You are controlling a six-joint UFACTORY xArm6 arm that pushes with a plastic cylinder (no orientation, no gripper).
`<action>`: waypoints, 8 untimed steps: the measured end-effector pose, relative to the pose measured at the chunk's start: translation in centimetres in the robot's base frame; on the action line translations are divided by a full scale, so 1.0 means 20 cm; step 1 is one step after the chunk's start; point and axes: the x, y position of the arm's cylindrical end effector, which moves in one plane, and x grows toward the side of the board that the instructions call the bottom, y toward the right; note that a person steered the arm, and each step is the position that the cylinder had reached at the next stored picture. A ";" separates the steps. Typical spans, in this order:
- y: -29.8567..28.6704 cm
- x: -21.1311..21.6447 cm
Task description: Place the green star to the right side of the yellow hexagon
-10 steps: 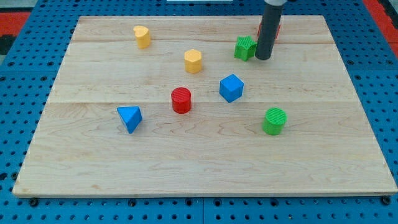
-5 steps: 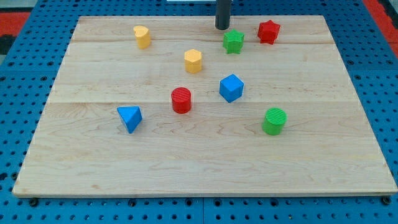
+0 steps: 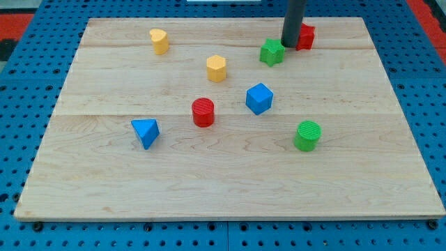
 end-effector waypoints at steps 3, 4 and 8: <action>-0.27 -0.09; -0.27 -0.01; -0.08 0.18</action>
